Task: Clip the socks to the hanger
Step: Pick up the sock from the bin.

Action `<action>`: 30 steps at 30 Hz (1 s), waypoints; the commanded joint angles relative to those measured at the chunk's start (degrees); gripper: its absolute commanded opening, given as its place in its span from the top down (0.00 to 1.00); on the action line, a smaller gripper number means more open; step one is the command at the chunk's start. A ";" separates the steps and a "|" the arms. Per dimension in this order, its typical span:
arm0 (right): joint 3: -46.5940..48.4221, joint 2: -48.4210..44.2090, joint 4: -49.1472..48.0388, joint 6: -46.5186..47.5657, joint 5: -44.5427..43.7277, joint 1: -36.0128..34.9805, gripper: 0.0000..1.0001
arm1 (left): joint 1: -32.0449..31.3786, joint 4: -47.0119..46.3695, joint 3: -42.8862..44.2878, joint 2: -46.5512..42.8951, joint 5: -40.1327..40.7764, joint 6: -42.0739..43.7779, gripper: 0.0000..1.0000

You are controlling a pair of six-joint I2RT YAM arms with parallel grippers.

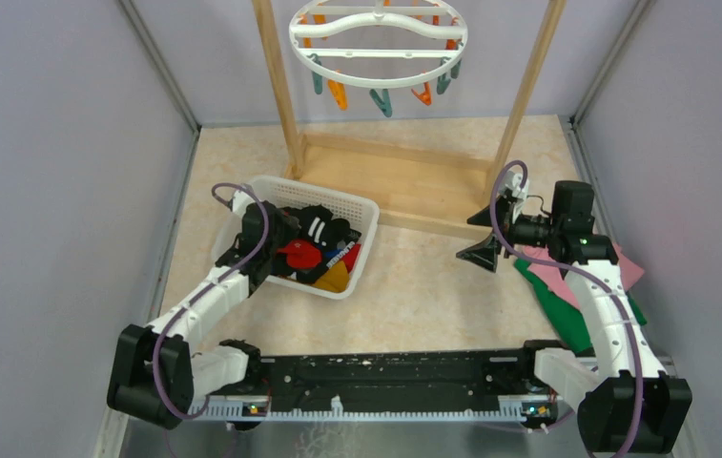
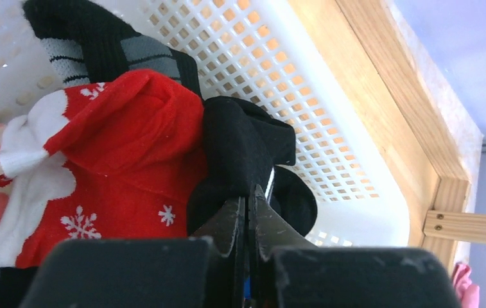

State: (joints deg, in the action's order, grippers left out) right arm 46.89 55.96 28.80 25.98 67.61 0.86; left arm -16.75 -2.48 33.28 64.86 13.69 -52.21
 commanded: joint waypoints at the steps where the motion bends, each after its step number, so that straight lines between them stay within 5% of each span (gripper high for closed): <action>1: 0.83 -0.31 -0.06 1.64 1.00 -0.25 0.01 | 0.58 -6.05 -1.75 -4.33 -1.91 0.08 1.00; 10: 0.46 -0.55 -0.86 0.54 5.04 -0.33 0.01 | 0.61 -19.61 -7.40 -17.77 -19.95 2.46 1.00; 19: -1.12 -1.34 -5.78 -3.82 12.38 -2.27 0.01 | 0.58 -41.64 -6.19 -15.74 -47.13 3.43 1.00; 25: -0.97 -0.86 -10.65 -7.52 11.14 -7.05 0.01 | 0.52 -47.90 -4.80 -14.27 -50.39 4.46 1.00; 30: 8.38 3.43 -8.42 -8.01 5.93 -16.31 0.01 | -1.05 -59.64 -3.84 -11.41 -54.33 -2.77 1.00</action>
State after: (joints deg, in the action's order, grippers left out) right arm 46.63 56.77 22.17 18.96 76.05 -9.61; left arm -16.47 -47.53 26.37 51.59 -35.46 -50.92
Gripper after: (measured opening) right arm 0.987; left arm 0.012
